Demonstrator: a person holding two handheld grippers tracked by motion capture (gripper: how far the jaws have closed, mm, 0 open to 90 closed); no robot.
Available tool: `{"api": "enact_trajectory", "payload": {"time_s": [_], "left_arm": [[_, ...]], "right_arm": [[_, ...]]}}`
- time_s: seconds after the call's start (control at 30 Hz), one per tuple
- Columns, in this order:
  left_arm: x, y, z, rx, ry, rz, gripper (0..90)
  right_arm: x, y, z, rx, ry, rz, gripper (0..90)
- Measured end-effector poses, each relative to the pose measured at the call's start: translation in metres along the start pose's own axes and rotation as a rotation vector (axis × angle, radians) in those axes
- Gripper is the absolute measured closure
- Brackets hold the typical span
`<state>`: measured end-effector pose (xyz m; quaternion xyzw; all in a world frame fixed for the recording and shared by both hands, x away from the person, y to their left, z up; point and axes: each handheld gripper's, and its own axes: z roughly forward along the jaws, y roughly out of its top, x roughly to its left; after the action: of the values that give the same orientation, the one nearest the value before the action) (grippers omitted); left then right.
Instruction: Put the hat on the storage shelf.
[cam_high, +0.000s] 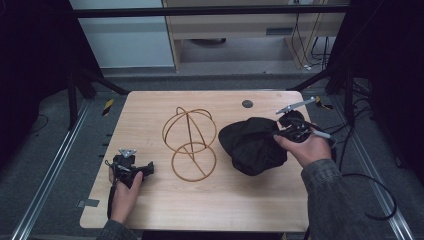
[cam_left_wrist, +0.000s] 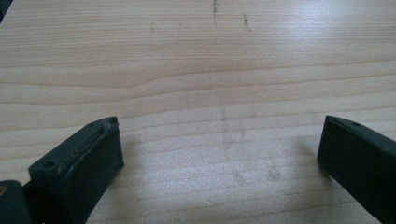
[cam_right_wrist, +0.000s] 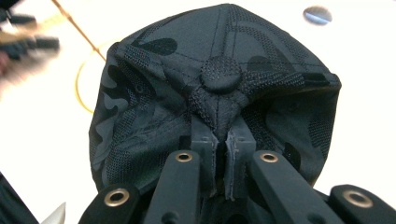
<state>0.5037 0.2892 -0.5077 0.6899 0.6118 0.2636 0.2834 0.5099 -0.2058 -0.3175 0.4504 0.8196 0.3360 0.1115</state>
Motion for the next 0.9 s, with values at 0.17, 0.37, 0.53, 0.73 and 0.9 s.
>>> {"api": "enact_trajectory", "payload": {"time_s": [0.17, 0.37, 0.53, 0.73, 0.9], "left_arm": [[0.0, 0.0, 0.0, -0.003, 0.0, -0.003, 0.0], [-0.001, 0.0, 0.0, -0.003, 0.0, -0.003, 0.0], [-0.001, 0.0, 0.0, -0.003, 0.0, -0.003, 0.0], [-0.001, 0.0, 0.0, -0.001, 0.0, -0.002, 0.0], [-0.001, 0.0, 0.0, 0.0, 0.0, -0.001, 0.0]], "right_arm": [[0.001, 0.018, -0.027, -0.094, -0.001, 0.024, 84.9], [0.008, 0.039, -0.05, -0.183, -0.011, 0.025, 85.0], [0.015, 0.056, -0.064, -0.245, 0.0, 0.037, 85.2], [0.024, 0.071, -0.074, -0.273, 0.008, 0.019, 85.2], [0.035, 0.083, -0.075, -0.279, 0.018, -0.002, 85.2]]}}
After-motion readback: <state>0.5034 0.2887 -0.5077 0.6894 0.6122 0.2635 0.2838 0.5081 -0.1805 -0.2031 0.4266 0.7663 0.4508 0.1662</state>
